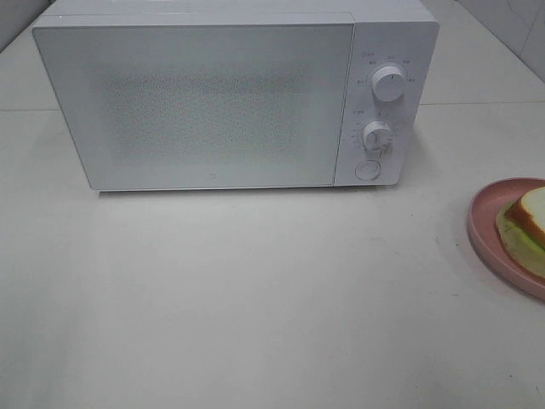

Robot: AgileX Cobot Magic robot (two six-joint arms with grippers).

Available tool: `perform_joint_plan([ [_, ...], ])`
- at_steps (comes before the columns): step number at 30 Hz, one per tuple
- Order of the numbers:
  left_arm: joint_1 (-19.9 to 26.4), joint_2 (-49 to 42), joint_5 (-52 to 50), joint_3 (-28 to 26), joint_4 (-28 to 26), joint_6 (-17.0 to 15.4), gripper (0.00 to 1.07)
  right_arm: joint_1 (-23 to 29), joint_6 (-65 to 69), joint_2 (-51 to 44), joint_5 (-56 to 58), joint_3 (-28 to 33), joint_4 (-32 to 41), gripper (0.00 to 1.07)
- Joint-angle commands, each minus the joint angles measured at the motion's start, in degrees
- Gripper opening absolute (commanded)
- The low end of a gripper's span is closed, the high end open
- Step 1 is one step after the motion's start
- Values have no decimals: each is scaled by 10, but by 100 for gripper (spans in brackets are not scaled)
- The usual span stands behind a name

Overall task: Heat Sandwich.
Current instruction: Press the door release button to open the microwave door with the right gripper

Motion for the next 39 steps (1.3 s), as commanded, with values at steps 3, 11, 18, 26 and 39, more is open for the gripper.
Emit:
perform_joint_plan([
  [3,0,-15,-2,1,-3,2,100,-3,2,47,-49,1,1,76],
  [11,0,-15,-2,1,-3,2,100,-3,2,126,-129,1,11,76],
  [18,0,-15,-2,1,-3,2,100,-3,2,181,-197,1,11,76],
  [26,0,-15,-2,1,-3,2,100,-3,2,258,-292,1,8,76],
  [39,0,-15,-2,1,-3,2,100,-2,2,373,-530,42,9,76],
])
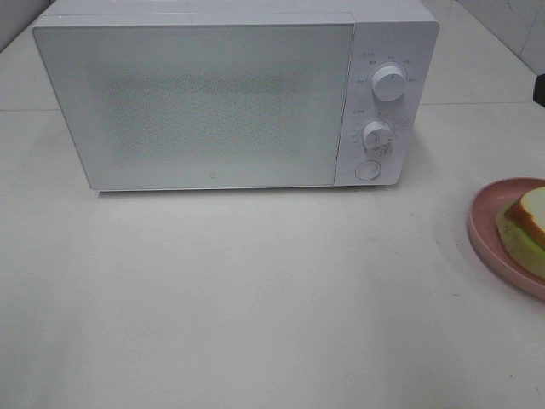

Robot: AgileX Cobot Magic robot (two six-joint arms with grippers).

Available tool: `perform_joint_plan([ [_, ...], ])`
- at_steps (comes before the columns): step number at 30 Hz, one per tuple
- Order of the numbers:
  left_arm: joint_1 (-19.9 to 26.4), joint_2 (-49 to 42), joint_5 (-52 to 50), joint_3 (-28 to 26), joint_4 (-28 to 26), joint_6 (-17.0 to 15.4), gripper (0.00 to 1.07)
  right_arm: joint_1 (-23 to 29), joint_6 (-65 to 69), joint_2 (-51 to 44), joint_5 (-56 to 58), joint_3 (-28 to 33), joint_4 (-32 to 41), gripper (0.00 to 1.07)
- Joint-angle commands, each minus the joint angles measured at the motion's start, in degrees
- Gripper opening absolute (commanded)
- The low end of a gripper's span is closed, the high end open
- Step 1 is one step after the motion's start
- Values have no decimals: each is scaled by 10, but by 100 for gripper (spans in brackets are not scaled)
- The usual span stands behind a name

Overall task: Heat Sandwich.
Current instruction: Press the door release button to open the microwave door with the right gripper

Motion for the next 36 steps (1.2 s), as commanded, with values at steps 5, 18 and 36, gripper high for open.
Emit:
perform_joint_plan([
  [5,0,-15,-2,1,-3,2,100,-2,2,57,-157,40,-1,76],
  [18,0,-15,-2,1,-3,2,100,18,-47,115,-293,91,111,76],
  [36,0,-15,-2,1,-3,2,100,241,-222,245,-545,140,370,76],
])
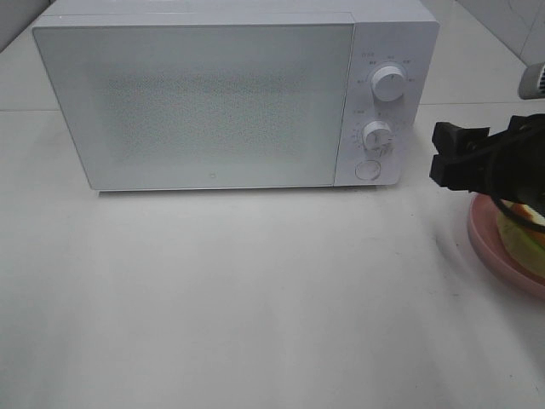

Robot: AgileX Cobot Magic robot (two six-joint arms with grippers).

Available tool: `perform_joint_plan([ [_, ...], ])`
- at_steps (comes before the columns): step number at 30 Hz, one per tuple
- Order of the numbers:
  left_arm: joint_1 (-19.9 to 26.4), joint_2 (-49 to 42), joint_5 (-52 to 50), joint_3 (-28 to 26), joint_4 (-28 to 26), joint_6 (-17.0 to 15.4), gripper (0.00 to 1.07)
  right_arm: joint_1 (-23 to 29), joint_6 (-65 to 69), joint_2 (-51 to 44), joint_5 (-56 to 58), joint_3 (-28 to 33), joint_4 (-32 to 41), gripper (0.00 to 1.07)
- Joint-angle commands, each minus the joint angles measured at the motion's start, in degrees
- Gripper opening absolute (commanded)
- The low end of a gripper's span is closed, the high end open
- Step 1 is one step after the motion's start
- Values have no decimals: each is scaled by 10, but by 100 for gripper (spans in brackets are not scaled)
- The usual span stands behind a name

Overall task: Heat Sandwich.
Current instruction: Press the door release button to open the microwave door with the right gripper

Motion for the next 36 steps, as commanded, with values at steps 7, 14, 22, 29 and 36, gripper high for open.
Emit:
perform_joint_plan([
  [7,0,-15,-2,1,-3,2,100,121,-44,91,-164,2,146,76],
  [14,0,-15,-2,1,-3,2,100,198,-28,154,-238,2,199,76],
  [22,0,-15,-2,1,-3,2,100,238,2,195,-256,2,218,76],
  [29,0,-15,-2,1,-3,2,100,238,17,198,-253,2,222,76],
  [36,0,-15,-2,1,-3,2,100,238,17,198,-239,2,231,76],
])
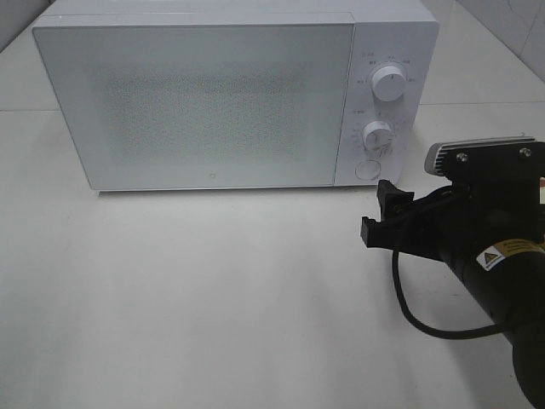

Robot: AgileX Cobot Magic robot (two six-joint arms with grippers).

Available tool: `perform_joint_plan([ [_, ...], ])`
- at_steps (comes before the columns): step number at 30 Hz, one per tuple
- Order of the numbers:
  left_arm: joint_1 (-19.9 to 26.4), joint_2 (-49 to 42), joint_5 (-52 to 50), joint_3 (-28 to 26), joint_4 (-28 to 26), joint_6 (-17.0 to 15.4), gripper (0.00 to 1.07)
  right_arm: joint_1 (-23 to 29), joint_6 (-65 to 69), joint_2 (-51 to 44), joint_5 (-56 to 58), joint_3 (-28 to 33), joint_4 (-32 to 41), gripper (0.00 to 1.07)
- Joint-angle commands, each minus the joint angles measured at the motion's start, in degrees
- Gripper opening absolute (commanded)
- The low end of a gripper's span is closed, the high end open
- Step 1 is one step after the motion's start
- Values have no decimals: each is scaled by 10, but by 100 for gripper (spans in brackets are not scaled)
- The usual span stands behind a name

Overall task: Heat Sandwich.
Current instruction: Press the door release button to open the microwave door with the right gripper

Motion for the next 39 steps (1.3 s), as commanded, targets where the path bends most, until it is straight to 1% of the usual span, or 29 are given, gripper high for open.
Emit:
perform_joint_plan([
  [1,0,-15,-2,1,-3,2,100,3,4,0,-37,1,2,76],
  [18,0,-15,-2,1,-3,2,100,3,10,0,-33,1,2,76],
  [23,0,-15,-2,1,-3,2,100,3,76,0,-21,-2,2,76],
  [26,0,-15,-2,1,-3,2,100,2,208,0,-10,-2,2,73],
  [27,0,-15,-2,1,-3,2,100,2,305,0,-9,-2,2,71],
  [28,0,-15,-2,1,-3,2,100,2,305,0,-9,-2,2,71],
  [31,0,-15,-2,1,-3,2,100,2,472,0,-6,-2,2,67],
  [32,0,-15,-2,1,-3,2,100,2,559,0,-2,-2,2,64],
  [33,0,-15,-2,1,-3,2,100,2,559,0,-2,-2,2,64],
  [35,0,-15,-2,1,-3,2,100,2,623,0,3,-2,2,61],
  [36,0,-15,-2,1,-3,2,100,2,687,0,11,-2,2,57],
  [37,0,-15,-2,1,-3,2,100,2,687,0,11,-2,2,57],
  [39,0,-15,-2,1,-3,2,100,2,744,0,13,-2,2,53],
])
